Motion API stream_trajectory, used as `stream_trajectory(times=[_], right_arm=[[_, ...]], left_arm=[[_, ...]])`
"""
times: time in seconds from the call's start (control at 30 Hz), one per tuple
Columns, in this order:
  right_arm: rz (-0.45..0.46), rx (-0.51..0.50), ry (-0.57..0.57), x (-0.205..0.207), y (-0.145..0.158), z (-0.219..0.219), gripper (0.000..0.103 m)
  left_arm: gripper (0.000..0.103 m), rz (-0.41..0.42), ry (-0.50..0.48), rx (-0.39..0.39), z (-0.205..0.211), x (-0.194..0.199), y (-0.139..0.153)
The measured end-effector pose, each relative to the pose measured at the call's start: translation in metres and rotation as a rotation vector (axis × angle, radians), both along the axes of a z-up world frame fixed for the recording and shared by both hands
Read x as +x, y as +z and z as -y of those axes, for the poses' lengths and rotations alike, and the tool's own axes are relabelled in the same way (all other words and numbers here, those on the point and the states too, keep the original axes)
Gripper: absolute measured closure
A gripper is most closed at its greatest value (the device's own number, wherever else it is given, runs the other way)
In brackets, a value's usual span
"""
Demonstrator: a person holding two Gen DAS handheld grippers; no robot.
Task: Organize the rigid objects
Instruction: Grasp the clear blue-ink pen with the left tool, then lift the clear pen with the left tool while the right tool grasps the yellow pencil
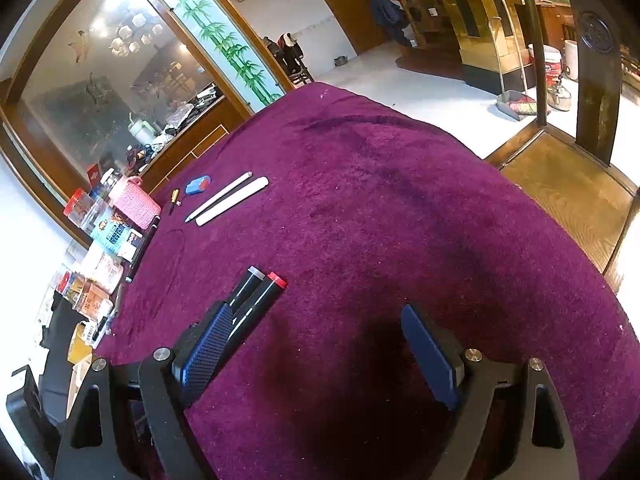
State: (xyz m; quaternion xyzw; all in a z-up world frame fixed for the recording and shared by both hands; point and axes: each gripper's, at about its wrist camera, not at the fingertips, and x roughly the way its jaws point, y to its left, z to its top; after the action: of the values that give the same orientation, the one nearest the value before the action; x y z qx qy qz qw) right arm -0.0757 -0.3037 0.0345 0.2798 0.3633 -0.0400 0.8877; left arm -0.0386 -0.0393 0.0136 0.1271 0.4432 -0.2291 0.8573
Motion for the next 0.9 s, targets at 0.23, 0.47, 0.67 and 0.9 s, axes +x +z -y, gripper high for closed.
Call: stream_trajectory(times=[0.23, 0.47, 0.67, 0.9], right_arm=[[-0.006, -0.008, -0.007, 0.000, -0.001, 0.001, 0.014], [-0.015, -0.021, -0.010, 0.000, -0.001, 0.000, 0.014], [-0.038, -0.055, -0.003, 0.003, 0.002, -0.003, 0.014], [-0.027, -0.018, 0.230, 0.021, 0.034, -0.067, 0.014]], left_arm=[[0.093, -0.034, 0.076, -0.224, -0.037, -0.009, 0.018], [0.093, 0.006, 0.130, -0.418, -0.087, -0.043, 0.055], [0.093, 0.034, 0.154, -0.498, -0.127, -0.069, 0.074], [0.093, 0.076, 0.186, -0.543, -0.163, -0.085, 0.079]])
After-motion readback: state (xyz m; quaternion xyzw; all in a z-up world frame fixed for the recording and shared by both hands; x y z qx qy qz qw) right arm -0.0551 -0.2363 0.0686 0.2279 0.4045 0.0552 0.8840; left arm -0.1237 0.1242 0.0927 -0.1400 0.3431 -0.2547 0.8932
